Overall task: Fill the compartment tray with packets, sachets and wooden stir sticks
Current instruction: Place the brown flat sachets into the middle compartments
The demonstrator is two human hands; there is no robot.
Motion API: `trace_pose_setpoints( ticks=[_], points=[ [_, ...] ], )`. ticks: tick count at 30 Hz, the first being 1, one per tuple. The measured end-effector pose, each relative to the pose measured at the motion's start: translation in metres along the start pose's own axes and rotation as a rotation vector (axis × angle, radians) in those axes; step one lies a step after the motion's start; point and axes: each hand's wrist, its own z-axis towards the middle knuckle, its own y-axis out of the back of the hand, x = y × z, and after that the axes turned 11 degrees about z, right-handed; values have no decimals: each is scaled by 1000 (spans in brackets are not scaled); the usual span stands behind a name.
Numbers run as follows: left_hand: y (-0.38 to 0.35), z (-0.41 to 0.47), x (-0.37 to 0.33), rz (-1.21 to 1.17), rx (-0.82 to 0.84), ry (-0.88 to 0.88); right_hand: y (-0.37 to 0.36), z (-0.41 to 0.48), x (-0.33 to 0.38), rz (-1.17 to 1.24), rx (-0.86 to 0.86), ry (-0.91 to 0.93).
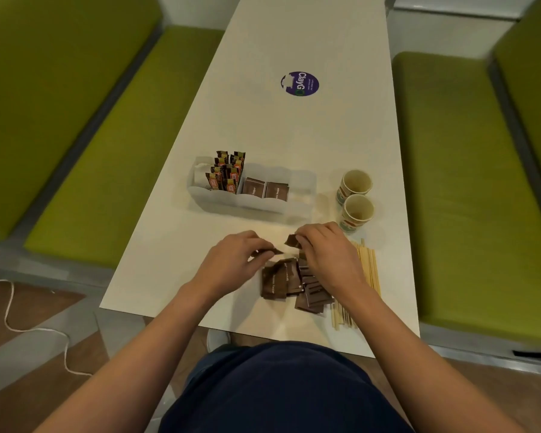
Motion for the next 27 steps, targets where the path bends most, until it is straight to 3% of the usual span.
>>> trace_pose_setpoints(
  ticks=[4,10,16,20,27],
  points=[
    [35,18,6,-83,-145,64,14,15,13,123,-8,-63],
    [85,65,22,19,-222,37,23,32,24,314,-215,-14],
    [105,115,37,196,-144,81,26,46,28,403,-316,-31],
    [101,139,40,302,4,71,26,55,27,431,-351,-99],
    [76,159,43,502,118,-41,20,89,22,347,-269,-198]
  ],
)
